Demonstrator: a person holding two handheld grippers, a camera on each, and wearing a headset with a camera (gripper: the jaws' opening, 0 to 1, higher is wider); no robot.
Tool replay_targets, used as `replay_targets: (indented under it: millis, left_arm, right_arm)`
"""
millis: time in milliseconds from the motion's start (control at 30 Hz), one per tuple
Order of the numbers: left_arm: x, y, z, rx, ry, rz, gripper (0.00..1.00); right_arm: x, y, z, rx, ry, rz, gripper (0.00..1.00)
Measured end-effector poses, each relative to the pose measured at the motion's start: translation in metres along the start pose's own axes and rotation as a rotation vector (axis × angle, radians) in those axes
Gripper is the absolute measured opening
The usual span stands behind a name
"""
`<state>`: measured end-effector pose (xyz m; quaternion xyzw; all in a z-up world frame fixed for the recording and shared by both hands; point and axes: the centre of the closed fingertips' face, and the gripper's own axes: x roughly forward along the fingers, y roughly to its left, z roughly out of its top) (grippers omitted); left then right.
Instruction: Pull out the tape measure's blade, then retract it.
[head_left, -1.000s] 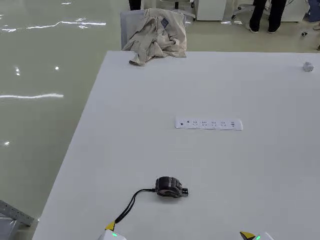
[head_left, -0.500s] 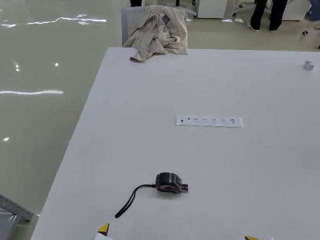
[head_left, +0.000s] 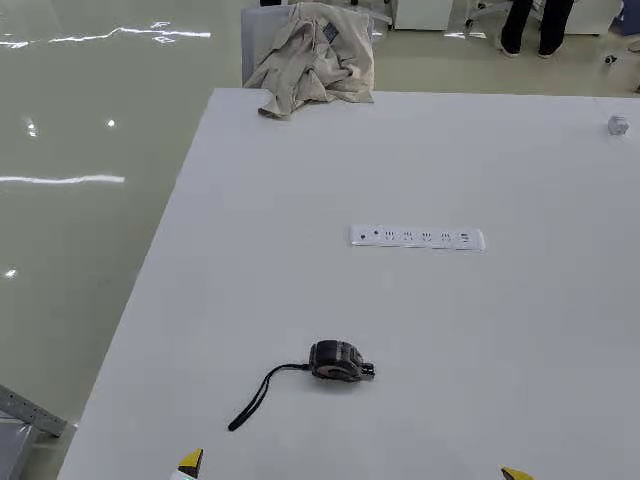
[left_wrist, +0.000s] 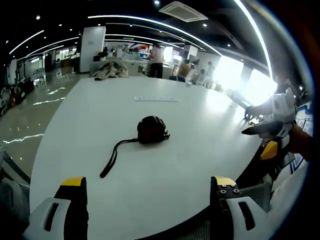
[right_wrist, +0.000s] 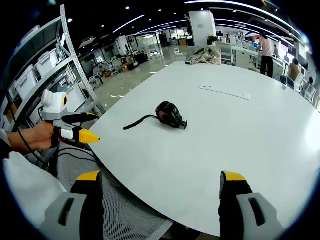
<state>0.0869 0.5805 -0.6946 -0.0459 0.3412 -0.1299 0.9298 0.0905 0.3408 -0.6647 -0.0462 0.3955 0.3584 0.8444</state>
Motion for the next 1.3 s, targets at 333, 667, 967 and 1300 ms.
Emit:
replay_targets:
  millis: [333,667,967,1300]
  left_arm:
    - [-0.006,0.003,-0.002,-0.014,0.012,0.003,1.0]
    - [-0.007,0.002,-0.004,-0.015,0.017,0.004,1.0]
    - [-0.006,0.006,-0.007,-0.019,0.022,0.012,1.0]
    - [-0.005,0.006,-0.008,-0.02,0.027,0.018,1.0]
  right_arm:
    - [-0.005,0.0,0.009,-0.003,-0.015,-0.005,1.0]
    - [-0.008,-0.005,0.01,0.002,-0.019,-0.019,1.0]
    - [-0.008,-0.007,0.006,0.007,-0.011,-0.023,1.0]
    - [-0.007,-0.014,0.009,0.014,-0.026,-0.036,1.0]
